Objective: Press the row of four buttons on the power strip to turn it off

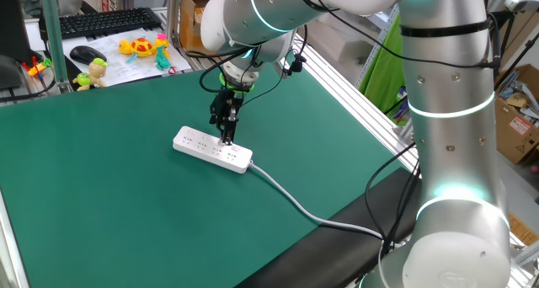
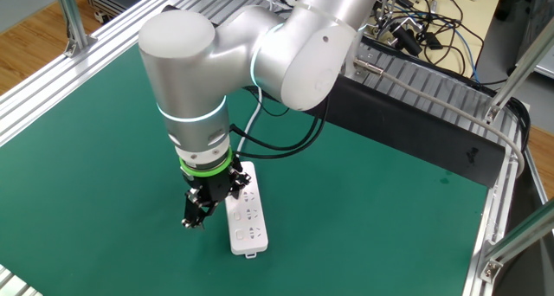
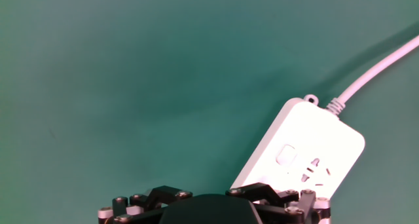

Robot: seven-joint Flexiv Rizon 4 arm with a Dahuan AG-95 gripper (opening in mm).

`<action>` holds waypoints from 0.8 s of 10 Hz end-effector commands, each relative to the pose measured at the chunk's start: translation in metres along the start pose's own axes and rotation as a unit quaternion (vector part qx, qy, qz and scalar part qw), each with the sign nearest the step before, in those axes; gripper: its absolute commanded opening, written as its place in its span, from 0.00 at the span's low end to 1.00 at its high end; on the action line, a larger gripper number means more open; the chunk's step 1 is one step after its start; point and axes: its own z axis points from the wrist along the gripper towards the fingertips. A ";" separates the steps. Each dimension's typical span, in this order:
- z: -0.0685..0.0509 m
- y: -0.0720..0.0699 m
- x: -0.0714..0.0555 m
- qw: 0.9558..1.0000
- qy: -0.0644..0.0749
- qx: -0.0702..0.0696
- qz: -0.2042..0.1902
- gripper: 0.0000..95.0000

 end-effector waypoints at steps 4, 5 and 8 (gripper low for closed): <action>0.004 0.003 0.001 1.000 0.003 0.002 0.004 1.00; 0.004 0.002 0.003 1.000 0.001 0.002 0.004 1.00; 0.002 0.001 0.006 1.000 0.001 0.003 0.008 1.00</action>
